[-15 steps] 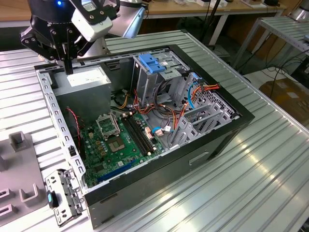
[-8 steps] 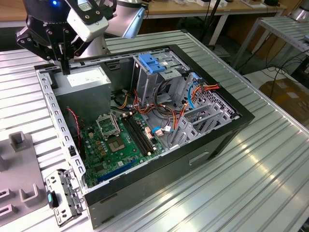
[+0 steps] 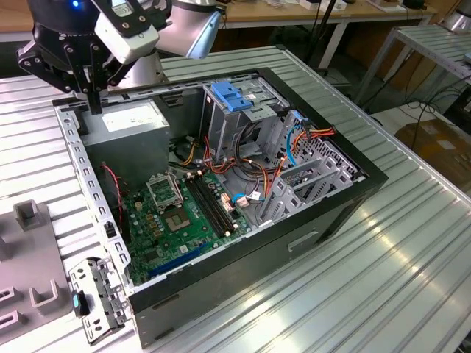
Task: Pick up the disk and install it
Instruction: 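Reach for the disk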
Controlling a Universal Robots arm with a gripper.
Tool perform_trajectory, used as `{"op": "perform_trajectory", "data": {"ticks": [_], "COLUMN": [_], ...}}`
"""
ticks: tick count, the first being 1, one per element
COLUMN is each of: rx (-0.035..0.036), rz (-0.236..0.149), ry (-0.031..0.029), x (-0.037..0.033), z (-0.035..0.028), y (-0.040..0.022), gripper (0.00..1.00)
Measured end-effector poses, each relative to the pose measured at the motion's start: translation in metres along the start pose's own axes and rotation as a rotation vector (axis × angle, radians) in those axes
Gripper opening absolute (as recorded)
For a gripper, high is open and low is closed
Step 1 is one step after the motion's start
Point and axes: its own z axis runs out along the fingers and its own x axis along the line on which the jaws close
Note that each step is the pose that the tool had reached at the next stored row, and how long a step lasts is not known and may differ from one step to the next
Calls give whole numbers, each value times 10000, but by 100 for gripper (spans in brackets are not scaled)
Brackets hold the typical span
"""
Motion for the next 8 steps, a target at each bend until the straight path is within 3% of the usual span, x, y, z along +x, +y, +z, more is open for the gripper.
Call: {"op": "perform_trajectory", "data": {"ticks": [8], "rx": [0], "rz": [0], "ry": [0], "x": [74], "z": [-1], "y": [10], "gripper": [11]}}
